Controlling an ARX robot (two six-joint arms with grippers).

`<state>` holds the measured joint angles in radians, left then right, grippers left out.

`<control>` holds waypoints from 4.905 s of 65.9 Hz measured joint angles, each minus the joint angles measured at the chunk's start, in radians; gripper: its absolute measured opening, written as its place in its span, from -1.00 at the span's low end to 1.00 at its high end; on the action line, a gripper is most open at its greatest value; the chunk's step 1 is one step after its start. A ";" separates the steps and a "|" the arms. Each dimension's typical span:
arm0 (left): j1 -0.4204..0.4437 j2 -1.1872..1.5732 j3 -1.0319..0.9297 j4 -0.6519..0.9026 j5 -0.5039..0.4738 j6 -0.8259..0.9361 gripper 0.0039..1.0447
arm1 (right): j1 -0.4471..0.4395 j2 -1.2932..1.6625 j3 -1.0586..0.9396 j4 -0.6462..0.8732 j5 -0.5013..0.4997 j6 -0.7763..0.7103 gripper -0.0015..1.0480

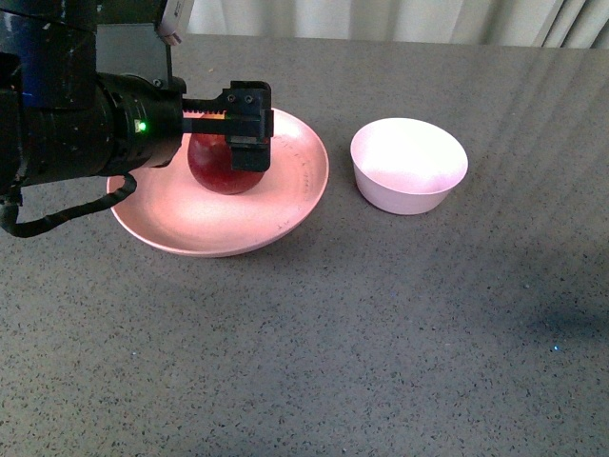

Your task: Move apple from plate to bowl

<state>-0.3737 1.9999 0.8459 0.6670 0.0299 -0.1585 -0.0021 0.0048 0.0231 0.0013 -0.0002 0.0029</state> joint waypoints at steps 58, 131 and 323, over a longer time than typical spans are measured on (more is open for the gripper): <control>-0.036 0.101 0.107 -0.066 -0.054 0.086 0.37 | 0.000 0.000 0.000 0.000 0.000 0.000 0.83; -0.296 0.202 0.440 -0.236 -0.004 0.060 0.37 | 0.000 0.000 0.000 0.000 0.000 0.000 0.83; 0.371 -1.743 -0.831 -0.409 -0.030 0.148 -0.97 | 0.000 0.000 0.000 0.000 0.000 0.000 0.83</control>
<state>-0.0025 0.2569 0.0147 0.2581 -0.0002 -0.0105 -0.0017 0.0048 0.0231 0.0010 0.0002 0.0029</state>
